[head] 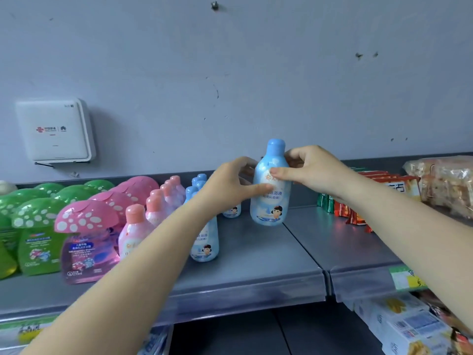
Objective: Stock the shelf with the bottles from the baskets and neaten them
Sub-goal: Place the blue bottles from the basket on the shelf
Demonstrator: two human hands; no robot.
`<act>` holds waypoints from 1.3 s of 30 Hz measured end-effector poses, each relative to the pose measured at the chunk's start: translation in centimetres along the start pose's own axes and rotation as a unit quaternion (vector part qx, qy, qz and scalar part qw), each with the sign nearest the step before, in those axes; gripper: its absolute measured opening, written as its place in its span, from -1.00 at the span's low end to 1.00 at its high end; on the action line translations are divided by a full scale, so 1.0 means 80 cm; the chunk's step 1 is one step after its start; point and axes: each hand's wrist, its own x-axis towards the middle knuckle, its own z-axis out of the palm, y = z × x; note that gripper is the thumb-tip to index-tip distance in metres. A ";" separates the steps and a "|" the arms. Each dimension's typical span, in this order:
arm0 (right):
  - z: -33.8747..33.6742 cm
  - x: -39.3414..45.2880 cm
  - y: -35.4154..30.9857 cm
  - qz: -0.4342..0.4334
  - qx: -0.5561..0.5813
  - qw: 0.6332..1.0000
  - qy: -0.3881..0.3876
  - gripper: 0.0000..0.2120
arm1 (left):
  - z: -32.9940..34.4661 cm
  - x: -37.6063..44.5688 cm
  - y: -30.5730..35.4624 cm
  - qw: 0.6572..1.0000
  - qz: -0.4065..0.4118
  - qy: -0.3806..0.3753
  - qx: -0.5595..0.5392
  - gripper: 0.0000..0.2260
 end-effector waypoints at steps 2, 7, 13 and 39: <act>0.010 0.016 0.008 -0.005 -0.026 1.000 -0.010 -0.71 | -0.024 0.016 0.002 0.995 0.009 -0.048 0.082 -0.66; 0.039 0.063 0.023 -0.019 -0.040 0.999 -0.029 -0.68 | -0.055 0.065 -0.011 0.970 0.001 -0.105 0.217 -0.69; 0.073 0.119 0.042 -0.005 -0.051 0.997 -0.053 -0.66 | -0.065 0.121 -0.046 0.952 -0.034 -0.120 0.280 -0.71; 0.181 0.178 0.126 0.005 -0.062 0.995 -0.082 -0.69 | -0.027 0.182 -0.160 0.877 -0.191 -0.200 0.392 -0.84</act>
